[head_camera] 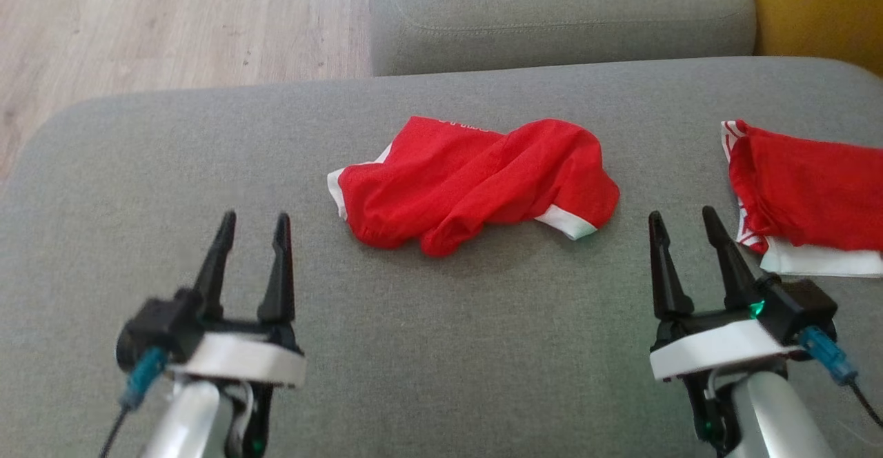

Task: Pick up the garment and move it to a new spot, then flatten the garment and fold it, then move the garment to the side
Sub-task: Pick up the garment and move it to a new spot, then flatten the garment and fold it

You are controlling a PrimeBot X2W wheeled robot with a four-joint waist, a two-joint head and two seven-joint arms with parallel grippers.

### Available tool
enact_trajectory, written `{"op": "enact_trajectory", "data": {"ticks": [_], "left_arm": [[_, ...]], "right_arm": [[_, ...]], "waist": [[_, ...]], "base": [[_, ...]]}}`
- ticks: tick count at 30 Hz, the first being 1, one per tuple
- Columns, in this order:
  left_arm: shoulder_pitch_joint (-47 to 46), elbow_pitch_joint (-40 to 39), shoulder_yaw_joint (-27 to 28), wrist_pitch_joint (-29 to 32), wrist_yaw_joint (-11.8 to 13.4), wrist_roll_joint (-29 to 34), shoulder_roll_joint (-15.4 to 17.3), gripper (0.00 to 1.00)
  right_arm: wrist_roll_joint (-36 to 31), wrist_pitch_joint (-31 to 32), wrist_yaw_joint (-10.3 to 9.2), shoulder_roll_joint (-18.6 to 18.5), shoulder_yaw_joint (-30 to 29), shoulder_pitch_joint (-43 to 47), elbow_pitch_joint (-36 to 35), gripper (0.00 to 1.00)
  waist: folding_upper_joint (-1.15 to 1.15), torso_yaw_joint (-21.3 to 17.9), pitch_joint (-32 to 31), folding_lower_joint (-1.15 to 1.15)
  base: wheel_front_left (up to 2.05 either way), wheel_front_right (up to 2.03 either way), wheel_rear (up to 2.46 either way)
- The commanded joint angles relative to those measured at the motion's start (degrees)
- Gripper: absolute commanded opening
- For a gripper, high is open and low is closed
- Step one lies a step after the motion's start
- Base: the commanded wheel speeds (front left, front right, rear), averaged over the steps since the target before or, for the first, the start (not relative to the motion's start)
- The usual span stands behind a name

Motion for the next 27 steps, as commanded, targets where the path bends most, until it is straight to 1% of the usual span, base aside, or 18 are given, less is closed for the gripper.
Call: {"op": "enact_trajectory", "data": {"ticks": [1, 6, 16, 22, 27], "left_arm": [[-0.84, -3.06, 3.05, -0.54, 0.13, 1.44, -0.16, 1.0], [3.17, -5.04, 6.68, -0.54, -0.59, 3.28, -3.28, 1.0], [5.05, -5.68, 10.25, -0.54, -2.89, 6.48, -6.07, 1.0], [3.28, -4.64, 10.47, -0.54, -4.03, 7.51, -7.06, 1.0], [1.13, -3.62, 10.12, -0.54, -4.64, 7.93, -7.67, 1.0]], "right_arm": [[-0.03, -0.62, -0.04, -0.15, 1.53, -0.76, -2.06, 1.0], [0.41, -0.62, -0.04, -0.15, 2.36, -0.26, -2.02, 1.0], [0.79, -0.62, -0.04, -0.15, 2.62, -0.65, -2.27, 1.0], [-0.62, -0.57, -0.04, -0.15, 3.57, -2.09, -1.1, 1.0], [-4.26, 3.14, -0.04, -0.15, 3.12, -5.8, 3.6, 1.0]], "waist": [[0.0, -0.23, -0.23, 0.01], [0.0, -1.17, -0.34, 0.01], [0.0, -1.97, 0.39, 0.01], [0.0, -0.78, 2.47, 0.01], [0.0, 1.06, 5.34, 0.01]], "base": [[0.0, 0.0, 0.0], [0.0, 0.0, 0.0], [0.0, 0.0, 0.0], [0.0, 0.0, 0.0], [0.0, 0.0, 0.0]]}}
